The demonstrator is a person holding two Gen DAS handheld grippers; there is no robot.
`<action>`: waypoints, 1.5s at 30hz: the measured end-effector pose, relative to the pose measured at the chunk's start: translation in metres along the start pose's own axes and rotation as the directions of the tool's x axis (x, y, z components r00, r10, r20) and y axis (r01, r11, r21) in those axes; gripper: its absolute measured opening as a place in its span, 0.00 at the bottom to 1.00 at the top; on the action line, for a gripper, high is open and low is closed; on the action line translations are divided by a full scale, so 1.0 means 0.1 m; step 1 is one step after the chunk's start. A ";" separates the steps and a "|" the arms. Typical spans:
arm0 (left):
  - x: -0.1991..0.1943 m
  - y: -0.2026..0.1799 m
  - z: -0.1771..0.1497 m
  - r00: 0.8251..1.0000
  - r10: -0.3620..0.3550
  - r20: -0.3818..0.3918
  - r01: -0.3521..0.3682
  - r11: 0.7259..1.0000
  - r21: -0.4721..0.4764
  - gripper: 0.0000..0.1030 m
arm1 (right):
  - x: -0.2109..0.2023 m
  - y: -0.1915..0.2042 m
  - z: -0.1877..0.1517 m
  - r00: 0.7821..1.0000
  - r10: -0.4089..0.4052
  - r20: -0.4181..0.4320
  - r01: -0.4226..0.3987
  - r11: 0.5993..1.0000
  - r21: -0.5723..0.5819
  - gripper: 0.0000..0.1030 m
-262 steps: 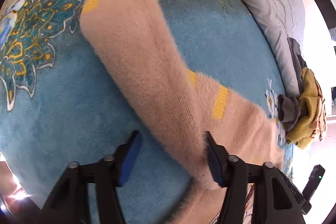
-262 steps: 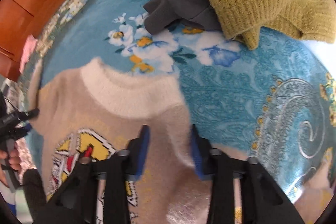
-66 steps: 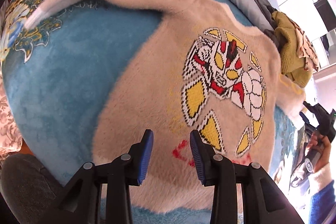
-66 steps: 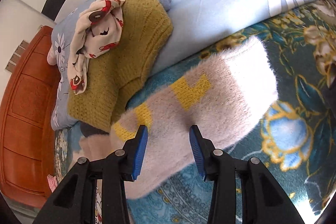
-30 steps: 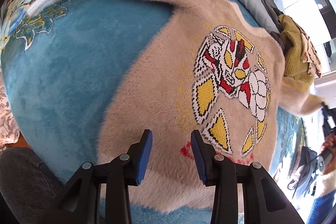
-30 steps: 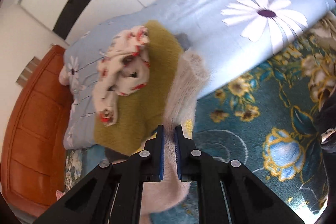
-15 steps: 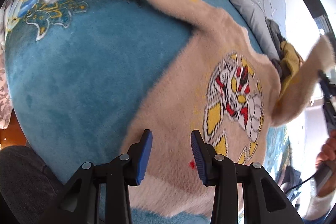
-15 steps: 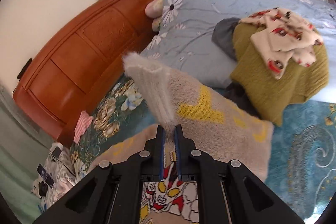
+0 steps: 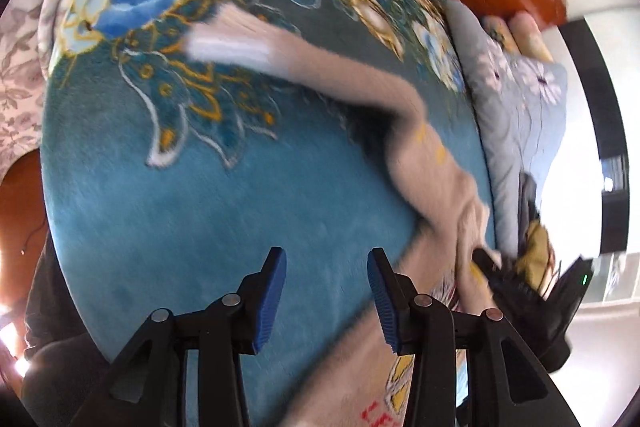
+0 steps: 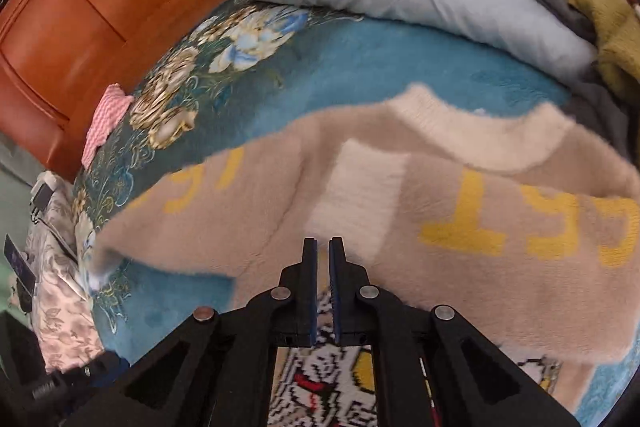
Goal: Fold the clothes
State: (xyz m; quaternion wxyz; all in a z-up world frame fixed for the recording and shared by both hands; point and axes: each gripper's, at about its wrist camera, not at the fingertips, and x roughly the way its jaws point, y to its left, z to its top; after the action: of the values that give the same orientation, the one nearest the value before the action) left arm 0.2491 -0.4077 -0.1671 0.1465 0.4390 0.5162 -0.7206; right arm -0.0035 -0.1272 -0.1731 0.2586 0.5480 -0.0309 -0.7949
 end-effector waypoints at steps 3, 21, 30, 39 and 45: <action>0.04 0.18 0.26 0.998 -0.051 0.032 0.054 0.993 -0.104 0.51 | -0.03 0.02 -0.01 1.000 -0.010 0.021 0.010 1.000 -0.021 0.05; 0.27 0.08 0.97 0.986 0.042 0.160 -0.005 0.974 -0.227 0.11 | -0.57 -0.56 -0.37 1.000 -0.014 0.012 0.013 0.993 0.116 0.06; -0.16 -1.83 0.41 0.956 -0.209 0.205 0.106 0.900 0.423 0.11 | -0.90 -1.18 -0.75 1.000 -0.005 0.026 -0.002 0.963 0.271 0.06; 0.44 -3.00 -0.86 0.984 -0.177 -0.023 0.141 0.692 0.708 0.11 | -1.27 -1.73 -1.14 0.998 -0.005 0.065 -0.021 0.917 0.398 0.06; 1.03 -3.28 -1.47 0.985 -0.063 -0.164 0.163 0.666 0.728 0.11 | -1.49 -2.05 -1.42 0.997 -0.022 0.077 -0.017 0.884 0.467 0.06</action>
State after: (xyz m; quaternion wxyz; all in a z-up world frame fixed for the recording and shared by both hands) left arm 0.0427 -0.1154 -0.0576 -0.1209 0.4717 0.2152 -0.8465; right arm 0.0849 0.1493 -0.1706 0.1168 0.5620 -0.2308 -0.7856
